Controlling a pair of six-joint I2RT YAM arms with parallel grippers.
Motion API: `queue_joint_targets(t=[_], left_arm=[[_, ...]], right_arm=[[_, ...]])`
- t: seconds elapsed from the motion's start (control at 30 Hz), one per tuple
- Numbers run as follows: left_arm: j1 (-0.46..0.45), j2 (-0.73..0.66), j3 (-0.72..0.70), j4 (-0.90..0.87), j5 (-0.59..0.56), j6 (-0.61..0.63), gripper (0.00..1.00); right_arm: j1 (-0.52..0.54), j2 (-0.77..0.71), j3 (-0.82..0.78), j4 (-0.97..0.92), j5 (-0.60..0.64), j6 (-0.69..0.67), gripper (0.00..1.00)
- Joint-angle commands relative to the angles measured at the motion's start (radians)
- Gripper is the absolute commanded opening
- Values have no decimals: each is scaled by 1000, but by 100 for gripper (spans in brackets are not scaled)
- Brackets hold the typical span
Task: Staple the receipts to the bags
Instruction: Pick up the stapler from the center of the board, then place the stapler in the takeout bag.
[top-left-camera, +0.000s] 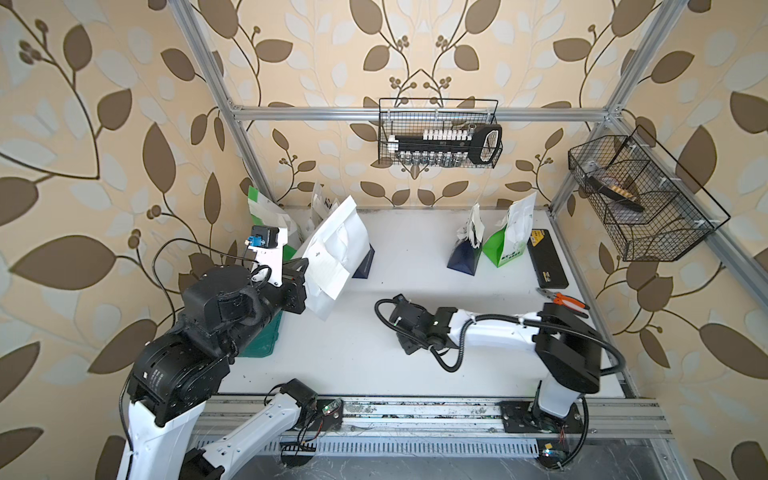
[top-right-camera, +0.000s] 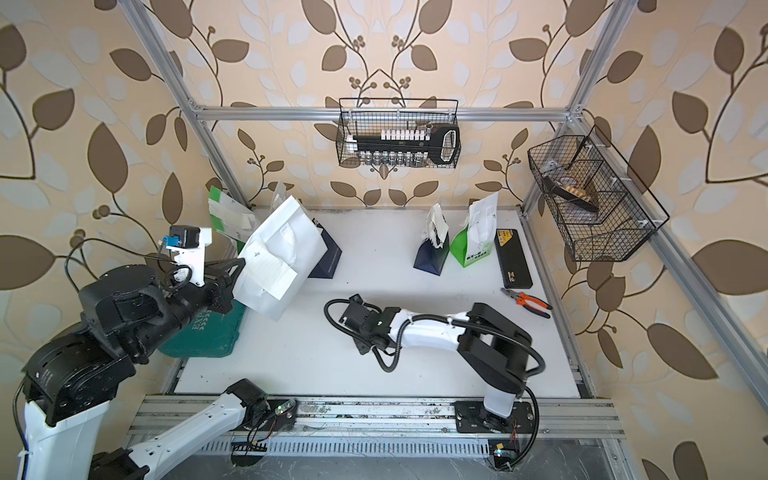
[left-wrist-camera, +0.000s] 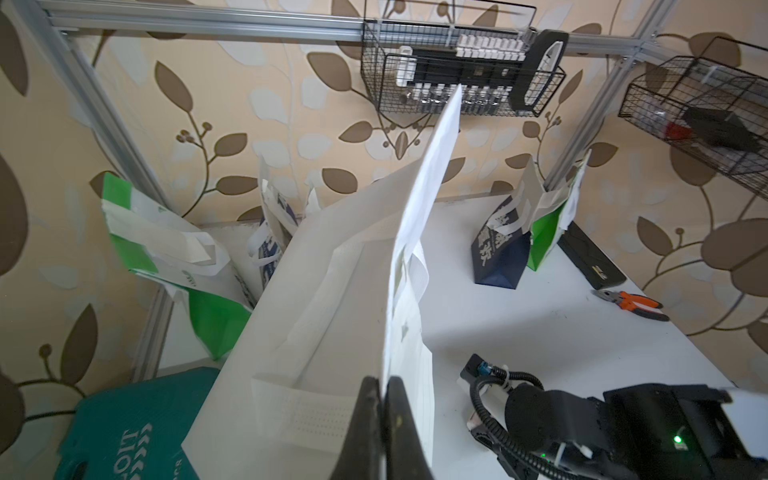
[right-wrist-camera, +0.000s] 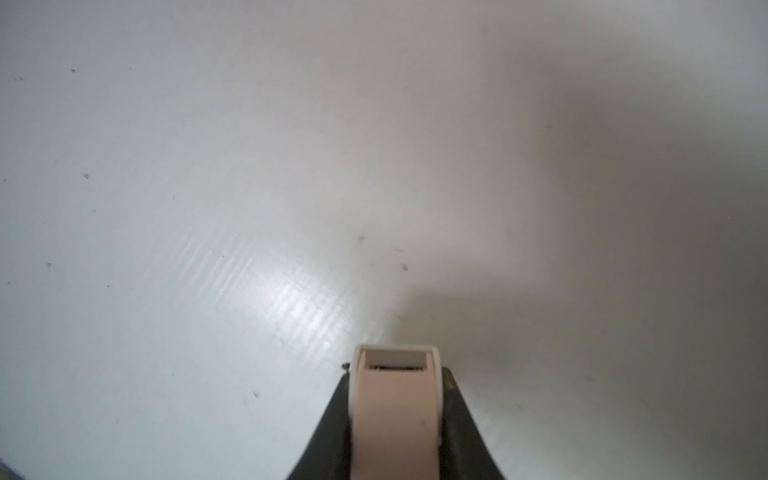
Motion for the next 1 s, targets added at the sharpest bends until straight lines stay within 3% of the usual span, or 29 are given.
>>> queue_joint_targets(t=[0.0,0.23,0.4,0.63,0.83,0.97], left_arm=[[-8,29,-10,56,169,-15,0],[-8,69,-128,180,371,-95,0],[-11,108,-213,295,492,-161,0],[-30,188,-290,419,550,-235,0],[-110,232,-306,482,492,-276,0],[-139,253,-305,489,465,-288,0]], right_arm=[[-40,-194,-104,40,83,21,0],[-116,-653,-161,-128,209,-26,0],[-125,-801,-46,-144,238,-132,0],[-113,-706,95,188,55,-186,0],[-101,-509,146,485,20,-97,0],[-99,-400,205,555,2,-68,0]])
